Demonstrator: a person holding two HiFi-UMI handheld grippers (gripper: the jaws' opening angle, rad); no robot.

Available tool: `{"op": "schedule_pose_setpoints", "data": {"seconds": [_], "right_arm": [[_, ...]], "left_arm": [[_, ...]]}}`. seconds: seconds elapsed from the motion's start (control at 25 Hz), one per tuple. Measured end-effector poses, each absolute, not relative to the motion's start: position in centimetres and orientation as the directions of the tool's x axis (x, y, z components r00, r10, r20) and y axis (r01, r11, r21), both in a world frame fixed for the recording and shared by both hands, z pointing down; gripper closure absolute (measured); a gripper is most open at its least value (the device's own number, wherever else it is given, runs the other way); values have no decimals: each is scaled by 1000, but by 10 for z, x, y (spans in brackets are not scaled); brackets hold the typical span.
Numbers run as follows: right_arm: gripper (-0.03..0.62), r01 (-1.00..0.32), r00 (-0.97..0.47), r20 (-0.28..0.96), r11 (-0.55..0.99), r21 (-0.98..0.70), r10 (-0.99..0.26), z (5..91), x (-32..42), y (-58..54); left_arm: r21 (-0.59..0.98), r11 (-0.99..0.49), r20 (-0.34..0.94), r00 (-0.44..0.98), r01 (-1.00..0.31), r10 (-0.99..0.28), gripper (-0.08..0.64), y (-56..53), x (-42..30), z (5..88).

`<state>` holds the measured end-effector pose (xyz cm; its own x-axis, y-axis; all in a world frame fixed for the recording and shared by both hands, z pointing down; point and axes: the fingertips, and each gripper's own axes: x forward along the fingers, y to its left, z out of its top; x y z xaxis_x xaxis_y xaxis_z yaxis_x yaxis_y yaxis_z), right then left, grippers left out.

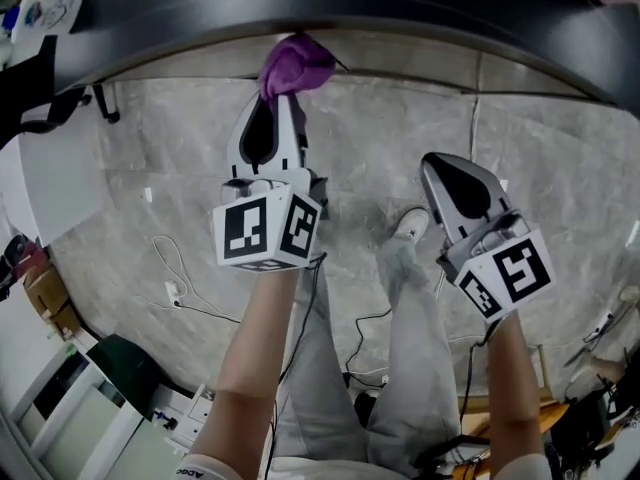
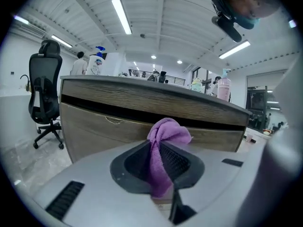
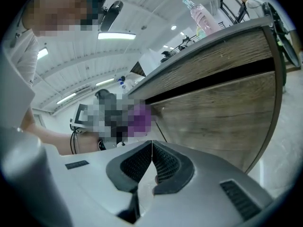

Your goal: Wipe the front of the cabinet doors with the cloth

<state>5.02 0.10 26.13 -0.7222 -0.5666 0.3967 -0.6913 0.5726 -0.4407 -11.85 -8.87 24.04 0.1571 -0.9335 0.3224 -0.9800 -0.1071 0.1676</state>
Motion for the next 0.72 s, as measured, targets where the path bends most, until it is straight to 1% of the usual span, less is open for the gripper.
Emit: {"op": "schedule_pose_setpoints", "data": {"seconds": [0.2, 0.32, 0.4, 0.52, 0.72], "right_arm": [[565, -761, -647, 434, 498, -416, -627, 275, 53, -18], [565, -788, -607, 422, 442, -428, -673, 274, 22, -28], [565, -792, -598, 416, 425, -439, -685, 275, -2, -33], [565, -788, -604, 417, 427, -444, -679, 276, -39, -38], [565, -779, -620, 428, 450, -438, -657, 274, -95, -43]], "left_arm": [[226, -99, 300, 166, -969, -939, 503, -114, -126, 245], [257, -88, 301, 166, -962, -939, 503, -127, -157, 243], [255, -117, 300, 193, -960, -934, 503, -133, -171, 242], [241, -169, 307, 240, -956, -921, 503, -138, -184, 242], [240, -186, 322, 259, -953, -911, 503, -142, -227, 246]]}}
